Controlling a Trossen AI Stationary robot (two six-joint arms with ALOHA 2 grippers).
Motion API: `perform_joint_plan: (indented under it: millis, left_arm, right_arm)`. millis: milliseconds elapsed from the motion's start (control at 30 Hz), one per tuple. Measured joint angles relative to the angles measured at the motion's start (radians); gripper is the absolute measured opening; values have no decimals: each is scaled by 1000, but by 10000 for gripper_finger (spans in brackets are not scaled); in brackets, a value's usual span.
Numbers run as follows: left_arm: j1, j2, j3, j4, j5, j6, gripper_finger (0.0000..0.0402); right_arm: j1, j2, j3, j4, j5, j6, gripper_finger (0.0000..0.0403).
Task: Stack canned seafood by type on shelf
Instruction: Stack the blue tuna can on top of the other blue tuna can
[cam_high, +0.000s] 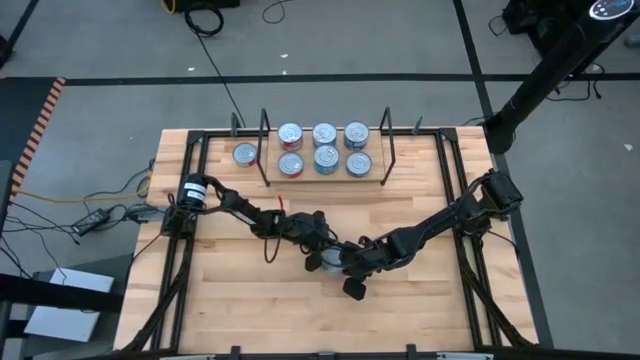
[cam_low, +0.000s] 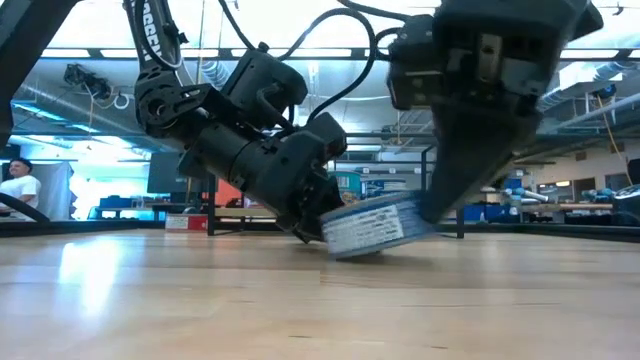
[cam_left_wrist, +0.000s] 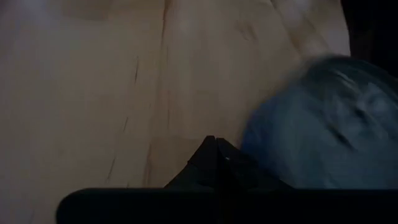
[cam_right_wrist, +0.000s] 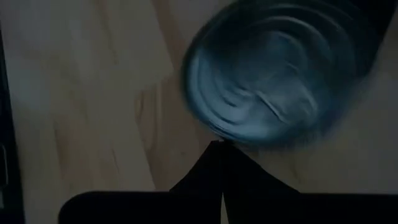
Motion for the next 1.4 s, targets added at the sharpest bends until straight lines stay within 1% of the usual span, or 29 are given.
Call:
perform_joint_plan:
  millis: [133,400,500,567,700,733,800,900,1000,1167,1300,1400]
  left_arm:
    - [-1,0,1,-4,7,3,3]
    - [-2,0,1,-12,12,3,3]
    - [11,-1,1,-16,21,2,3]
    - [24,-1,0,-6,51,1,3]
    - [45,-1,-3,15,178,3,3]
    - [48,-3,-8,23,196,4,3]
    - [52,-10,-33,55,223,4,3]
    - [51,-30,-103,145,235,-22,2]
    - [50,-50,-185,265,235,-74,2]
    - [34,-73,-284,391,196,-134,1]
    - [17,-101,-321,398,150,-150,1]
    - [9,-125,-325,399,111,-150,1]
  right_arm:
    - [-9,-1,26,-7,18,-7,8]
    - [-33,-6,59,-3,19,-23,8]
    - [-30,-6,71,15,7,-57,8]
    - [-19,-6,77,28,4,-69,8]
    - [-2,-6,77,35,13,-69,8]
    - [0,-6,77,35,21,-68,8]
    - [2,-6,76,36,36,-67,8]
    - [-2,-3,76,42,41,-61,8]
    - [-10,9,73,51,62,-50,8]
    - [-31,35,60,119,61,-55,9]
    - [-50,65,53,115,57,-38,9]
    - [-64,84,55,96,46,-12,9]
